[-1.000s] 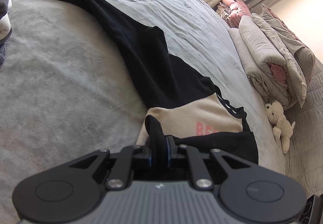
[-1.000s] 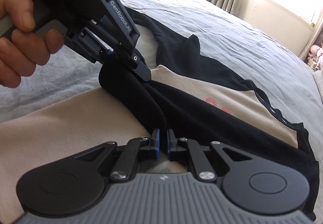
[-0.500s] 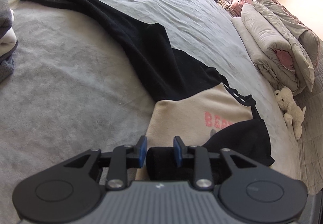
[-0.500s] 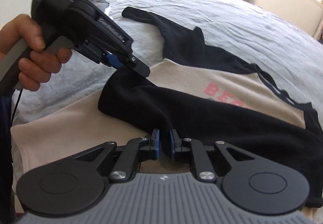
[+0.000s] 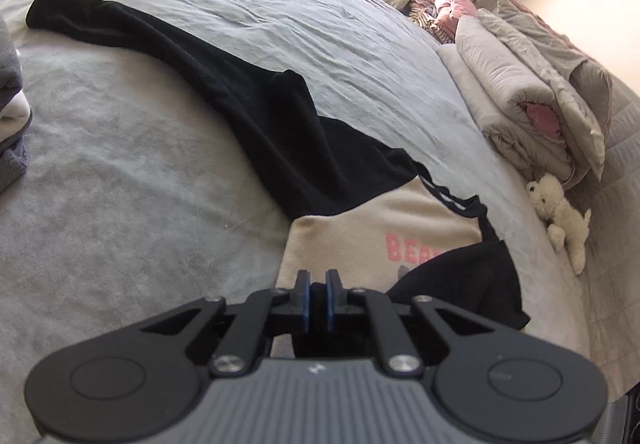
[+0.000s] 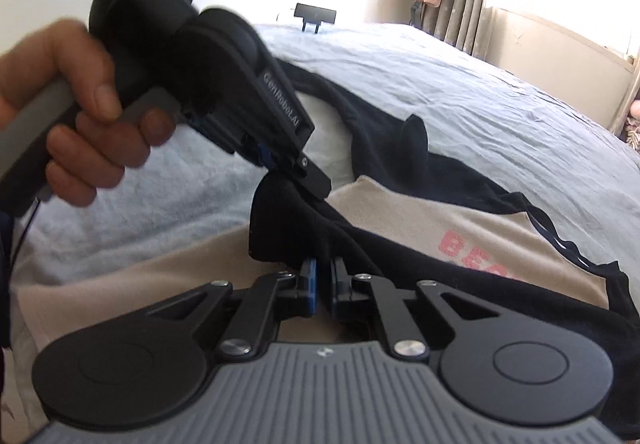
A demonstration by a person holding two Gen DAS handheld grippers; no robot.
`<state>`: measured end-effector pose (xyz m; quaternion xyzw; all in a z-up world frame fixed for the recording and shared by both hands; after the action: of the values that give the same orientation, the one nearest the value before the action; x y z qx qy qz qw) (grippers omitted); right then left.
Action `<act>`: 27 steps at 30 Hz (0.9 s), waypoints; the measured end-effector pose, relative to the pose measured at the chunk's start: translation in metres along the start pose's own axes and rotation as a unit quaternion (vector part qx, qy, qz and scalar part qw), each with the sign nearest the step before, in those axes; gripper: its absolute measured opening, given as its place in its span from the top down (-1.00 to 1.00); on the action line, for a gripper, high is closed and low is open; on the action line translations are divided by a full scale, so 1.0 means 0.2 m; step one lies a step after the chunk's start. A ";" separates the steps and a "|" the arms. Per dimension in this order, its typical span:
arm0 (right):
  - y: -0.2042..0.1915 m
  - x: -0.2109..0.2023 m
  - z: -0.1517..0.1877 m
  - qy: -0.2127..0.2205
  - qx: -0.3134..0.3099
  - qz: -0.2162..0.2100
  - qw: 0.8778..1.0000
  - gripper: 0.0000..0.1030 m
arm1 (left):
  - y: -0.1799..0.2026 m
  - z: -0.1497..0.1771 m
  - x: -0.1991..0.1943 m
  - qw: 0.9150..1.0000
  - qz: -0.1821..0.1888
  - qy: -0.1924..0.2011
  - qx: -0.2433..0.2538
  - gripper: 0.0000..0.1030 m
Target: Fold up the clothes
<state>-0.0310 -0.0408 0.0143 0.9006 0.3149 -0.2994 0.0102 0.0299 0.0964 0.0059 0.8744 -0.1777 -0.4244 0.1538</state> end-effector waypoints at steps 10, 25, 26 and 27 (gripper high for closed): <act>-0.08 0.07 0.12 -0.078 -0.038 -0.024 0.996 0.63 | -0.07 0.01 0.00 0.999 -0.019 -0.016 -0.031 0.64; -0.03 0.10 0.06 -0.056 0.030 -0.006 0.998 0.53 | -0.01 0.04 0.03 0.998 -0.044 -0.025 0.029 0.27; -0.03 0.09 0.05 -0.050 0.039 -0.012 0.998 0.53 | -0.02 0.03 0.03 0.998 -0.047 -0.024 0.027 0.27; -0.02 0.08 0.04 -0.044 0.049 -0.018 0.998 0.53 | -0.02 0.03 0.03 0.998 -0.048 -0.022 0.024 0.27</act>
<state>-0.0273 -0.0294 0.0004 0.8801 0.3149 -0.3543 -0.0254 0.0286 0.0974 -0.0034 0.8759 -0.1494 -0.4458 0.1085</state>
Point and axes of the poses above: each gripper's, at about its wrist camera, not at the fingertips, and x roughly the way its jaws point, y to its right, z to its underside, the point moved 6 cm from there along x, roughly the way its jaws point, and after that the axes turned 13 degrees about x, right-handed, at the moved point
